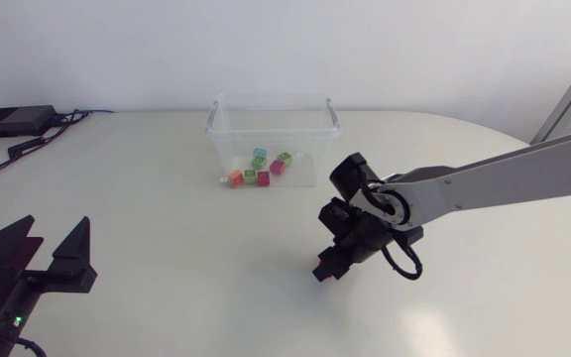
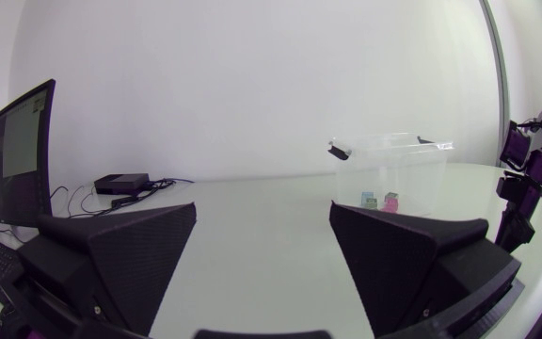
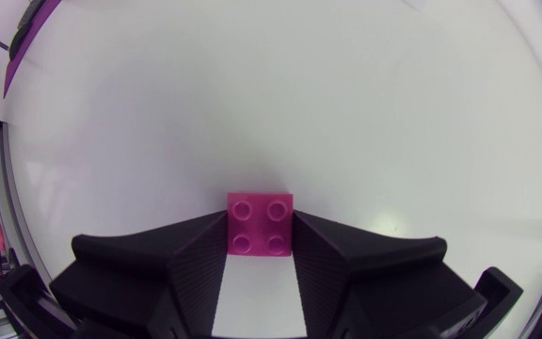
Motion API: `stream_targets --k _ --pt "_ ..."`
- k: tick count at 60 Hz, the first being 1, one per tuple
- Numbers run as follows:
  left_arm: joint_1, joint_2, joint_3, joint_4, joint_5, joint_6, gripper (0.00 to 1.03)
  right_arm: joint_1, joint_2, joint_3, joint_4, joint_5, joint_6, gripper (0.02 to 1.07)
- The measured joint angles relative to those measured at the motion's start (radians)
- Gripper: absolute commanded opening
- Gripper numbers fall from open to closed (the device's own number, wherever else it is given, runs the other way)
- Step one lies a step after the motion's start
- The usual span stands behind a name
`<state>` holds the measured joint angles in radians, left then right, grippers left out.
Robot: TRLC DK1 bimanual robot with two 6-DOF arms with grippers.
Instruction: Place the duplo bricks in the container
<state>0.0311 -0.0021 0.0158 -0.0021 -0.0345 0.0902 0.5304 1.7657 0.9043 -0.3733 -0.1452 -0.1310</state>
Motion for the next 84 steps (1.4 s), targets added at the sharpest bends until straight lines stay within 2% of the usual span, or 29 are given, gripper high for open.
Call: stream_targets --k 13,27,47,67,84 --pt "0.0 0.0 0.0 0.0 0.0 0.0 0.99 -0.002 -0.039 0.0 0.0 0.006 0.008 0.41" --pt "0.0 0.0 0.0 0.0 0.0 0.0 0.99 -0.019 -0.169 0.0 0.004 0.022 0.024 0.41" --pt "0.0 0.0 0.0 0.0 0.0 0.0 0.99 -0.103 -0.333 0.027 0.016 0.03 0.042 0.41" --pt "0.0 0.0 0.0 0.0 0.0 0.0 0.99 -0.166 -0.314 0.223 0.043 0.02 0.05 0.41" --pt "0.0 0.0 0.0 0.0 0.0 0.0 0.99 -0.172 -0.167 0.361 0.196 -0.01 0.05 0.41"
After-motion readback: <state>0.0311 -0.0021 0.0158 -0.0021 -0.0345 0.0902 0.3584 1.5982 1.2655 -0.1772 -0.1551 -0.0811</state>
